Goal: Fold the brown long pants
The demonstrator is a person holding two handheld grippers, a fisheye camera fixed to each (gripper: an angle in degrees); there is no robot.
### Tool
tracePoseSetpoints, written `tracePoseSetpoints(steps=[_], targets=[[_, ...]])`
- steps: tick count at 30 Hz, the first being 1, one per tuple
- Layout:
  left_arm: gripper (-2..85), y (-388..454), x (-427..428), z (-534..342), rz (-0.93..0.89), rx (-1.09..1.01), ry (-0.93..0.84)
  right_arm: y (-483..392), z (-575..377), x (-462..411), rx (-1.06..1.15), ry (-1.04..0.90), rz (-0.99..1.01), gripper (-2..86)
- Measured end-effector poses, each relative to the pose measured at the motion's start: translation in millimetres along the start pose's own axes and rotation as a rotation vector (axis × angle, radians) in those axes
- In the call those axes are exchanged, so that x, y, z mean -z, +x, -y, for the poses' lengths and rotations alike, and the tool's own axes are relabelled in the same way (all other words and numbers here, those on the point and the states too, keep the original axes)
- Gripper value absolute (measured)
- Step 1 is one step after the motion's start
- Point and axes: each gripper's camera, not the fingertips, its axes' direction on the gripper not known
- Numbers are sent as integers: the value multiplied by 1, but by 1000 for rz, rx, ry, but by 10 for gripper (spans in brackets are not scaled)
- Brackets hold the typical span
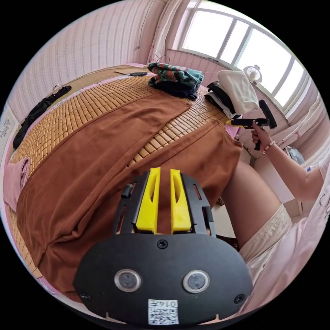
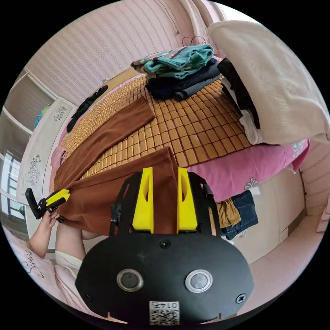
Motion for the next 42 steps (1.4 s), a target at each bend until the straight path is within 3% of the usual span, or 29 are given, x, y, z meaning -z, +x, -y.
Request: tracePoseSetpoints(steps=[6,14,20,26,32,37,39,42], targets=[[79,3,-24,12,47,-77,-60,-11,25,-32,17,-85,-75,28],[75,14,-39,14,164,-183,-84,-18,46,6,91,26,9,4],[62,-9,-39,3,112,-134,-82,-16,63,-57,116,-151,-119,5],[23,-38,-7,-20,54,49,-36,16,47,-41,3,-78,37,24],[45,-104,107,-104,-9,267,139,66,-23,12,-136,33,97,99],[92,-156,219,-232,267,572,236,114,-107,15,-385,63,305,135],[106,-170,246,-278,298,725,248,132,-139,1,-531,33,390,152],[120,-184,283,-356,331,996,347,136,-152,-16,-583,-1,507,161]])
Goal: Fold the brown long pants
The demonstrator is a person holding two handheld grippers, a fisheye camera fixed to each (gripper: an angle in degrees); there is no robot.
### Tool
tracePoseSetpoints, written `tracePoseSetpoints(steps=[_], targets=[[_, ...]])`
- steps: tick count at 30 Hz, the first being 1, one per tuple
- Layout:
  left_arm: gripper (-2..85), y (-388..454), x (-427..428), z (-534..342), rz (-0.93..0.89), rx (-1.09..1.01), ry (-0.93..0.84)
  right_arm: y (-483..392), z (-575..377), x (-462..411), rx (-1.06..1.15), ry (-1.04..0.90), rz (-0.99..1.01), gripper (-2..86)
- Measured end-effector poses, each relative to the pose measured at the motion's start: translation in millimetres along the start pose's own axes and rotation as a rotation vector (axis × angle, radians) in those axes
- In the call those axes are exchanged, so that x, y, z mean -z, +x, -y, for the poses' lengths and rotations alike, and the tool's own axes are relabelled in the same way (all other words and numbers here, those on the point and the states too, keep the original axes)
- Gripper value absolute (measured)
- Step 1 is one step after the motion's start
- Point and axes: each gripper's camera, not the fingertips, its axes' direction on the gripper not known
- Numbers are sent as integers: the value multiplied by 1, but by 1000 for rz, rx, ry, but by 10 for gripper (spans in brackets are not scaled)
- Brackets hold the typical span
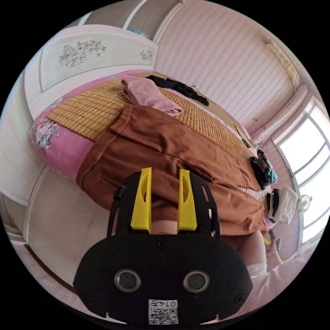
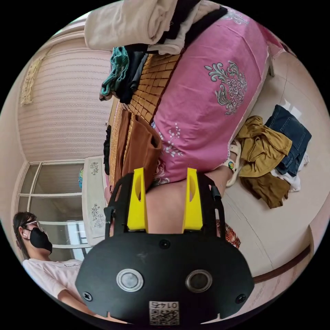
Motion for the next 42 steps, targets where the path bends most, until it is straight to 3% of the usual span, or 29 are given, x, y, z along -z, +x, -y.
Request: tracePoseSetpoints(steps=[4,7,10,14,16,18,22,28,31,34,42], targets=[[160,-79,25,-23,1,248,43,-9,9,-9,29,23,58,131],[189,-119,28,-34,6,376,3,-21,19,-17,24,-15,-10,48],[219,-154,30,-47,-70,528,32,-35,23,-19,38,-44,-85,19],[178,-184,21,-48,-188,625,9,-53,28,-16,66,-52,-125,9],[15,-196,19,-39,-433,616,2,-62,31,-12,79,-45,-97,7],[1,-201,32,-29,-520,575,47,-81,36,-3,129,-32,-73,6],[-7,-204,83,-5,-471,439,29,-105,44,11,198,-18,-64,5],[-9,-244,104,-21,-436,511,-93,-89,50,-12,129,-130,-235,5],[-9,-250,113,-27,-491,550,-40,-82,50,-17,91,-122,-239,5],[-9,-241,132,-21,-459,452,-10,-90,50,-11,106,-109,-193,5],[-9,-206,163,21,-485,302,75,-180,79,-19,355,-92,-219,5]])
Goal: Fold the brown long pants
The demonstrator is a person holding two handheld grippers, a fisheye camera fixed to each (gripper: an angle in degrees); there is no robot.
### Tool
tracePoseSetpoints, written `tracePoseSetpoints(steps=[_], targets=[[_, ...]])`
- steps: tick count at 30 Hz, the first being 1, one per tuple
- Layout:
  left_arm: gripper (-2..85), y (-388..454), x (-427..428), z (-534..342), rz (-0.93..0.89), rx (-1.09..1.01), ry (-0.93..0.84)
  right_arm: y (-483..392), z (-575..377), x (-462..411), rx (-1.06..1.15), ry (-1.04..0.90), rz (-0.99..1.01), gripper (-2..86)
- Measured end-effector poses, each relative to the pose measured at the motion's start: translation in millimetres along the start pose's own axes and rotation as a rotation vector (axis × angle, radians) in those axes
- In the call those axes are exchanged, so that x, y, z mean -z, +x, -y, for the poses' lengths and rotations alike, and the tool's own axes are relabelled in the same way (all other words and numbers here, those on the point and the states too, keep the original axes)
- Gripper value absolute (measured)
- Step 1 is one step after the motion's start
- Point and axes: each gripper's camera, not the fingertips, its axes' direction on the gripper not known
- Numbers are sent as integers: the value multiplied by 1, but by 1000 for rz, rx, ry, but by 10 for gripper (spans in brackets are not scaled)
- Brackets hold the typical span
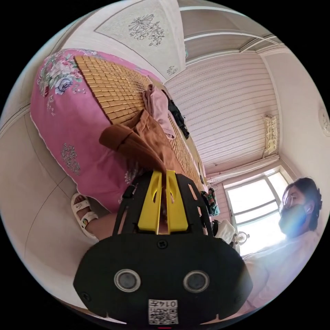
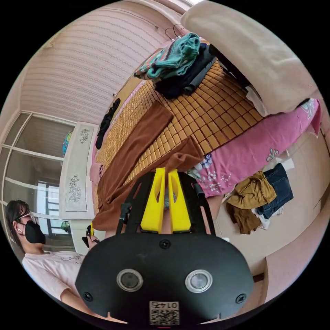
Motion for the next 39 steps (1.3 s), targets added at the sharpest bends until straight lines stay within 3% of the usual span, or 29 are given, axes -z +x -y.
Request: tracePoseSetpoints(steps=[4,10,15,29,33,35,37,39], targets=[[-9,44,-30,45,12,-138,-21,-47,56,-11,133,-6,-55,7],[12,91,-108,122,67,-185,-49,-118,157,-43,225,15,-148,20],[84,105,-174,164,319,-147,-32,-133,222,-88,108,25,-223,151],[127,89,-147,98,422,-141,3,-15,129,-109,-135,89,-111,124],[178,91,-155,90,763,-121,2,-11,124,-105,-129,174,8,80],[179,78,-169,94,747,-23,-115,-19,120,-106,-108,215,4,78],[163,74,-194,93,585,17,-223,-23,122,-117,-122,172,-71,104],[129,84,-211,88,584,-2,-205,-22,125,-128,-144,157,39,122]])
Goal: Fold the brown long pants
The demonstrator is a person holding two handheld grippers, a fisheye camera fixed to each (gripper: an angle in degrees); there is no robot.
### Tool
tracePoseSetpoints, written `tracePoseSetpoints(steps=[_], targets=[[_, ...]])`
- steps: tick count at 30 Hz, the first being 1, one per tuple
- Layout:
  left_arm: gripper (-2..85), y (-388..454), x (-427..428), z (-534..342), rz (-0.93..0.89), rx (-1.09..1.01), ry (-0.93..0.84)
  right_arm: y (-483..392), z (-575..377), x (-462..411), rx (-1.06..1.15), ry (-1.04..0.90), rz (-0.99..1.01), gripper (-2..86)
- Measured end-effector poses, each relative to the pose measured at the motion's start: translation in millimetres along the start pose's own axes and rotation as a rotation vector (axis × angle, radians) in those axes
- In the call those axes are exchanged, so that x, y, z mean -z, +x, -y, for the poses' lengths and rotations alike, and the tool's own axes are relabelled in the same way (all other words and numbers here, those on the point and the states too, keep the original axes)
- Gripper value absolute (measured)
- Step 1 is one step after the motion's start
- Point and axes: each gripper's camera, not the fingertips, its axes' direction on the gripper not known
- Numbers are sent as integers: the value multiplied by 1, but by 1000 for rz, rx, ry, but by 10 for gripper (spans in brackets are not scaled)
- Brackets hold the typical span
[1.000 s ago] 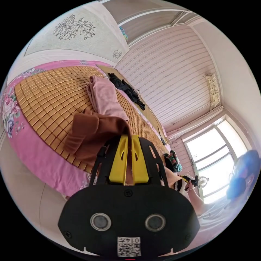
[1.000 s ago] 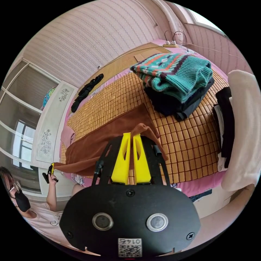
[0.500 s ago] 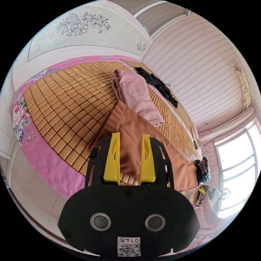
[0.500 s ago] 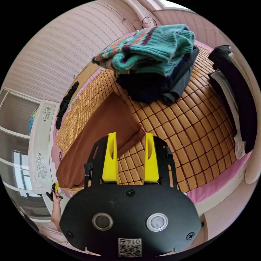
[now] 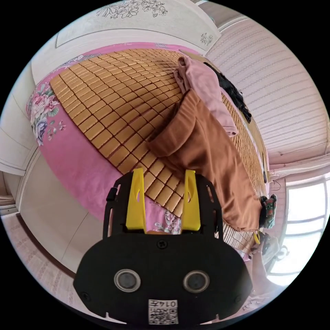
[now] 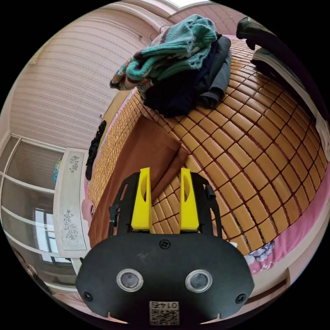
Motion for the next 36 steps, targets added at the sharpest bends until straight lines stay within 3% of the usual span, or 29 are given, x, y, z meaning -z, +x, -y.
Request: tracePoseSetpoints(steps=[3,5,6,11,15,18,20,24,28,32,36], targets=[[47,34,-10,0,-10,-69,32,0,5,-15,-28,-68,125,121],[4,49,-18,3,32,-112,6,-2,7,-20,-33,-97,66,78],[-2,53,-23,5,53,-129,-28,-3,8,-19,-43,-115,-24,48],[-9,58,-28,3,33,-147,-61,-2,7,7,29,-142,70,13],[-10,76,-38,-14,301,-316,-140,10,-13,51,61,-175,72,5],[-9,83,-34,-35,353,-387,-150,31,-38,82,76,-211,-33,5],[-9,95,-28,-54,337,-493,-142,53,-53,100,24,-200,-89,7],[-3,167,-13,-117,382,-940,-88,85,-86,143,-42,-112,-272,24],[50,254,-19,-182,206,-1348,-124,73,-97,157,17,-54,-256,82],[91,315,-51,-212,125,-1467,-103,53,-86,141,68,-43,-264,132],[92,348,-103,-227,202,-1518,-145,43,-70,119,95,-107,-347,73]])
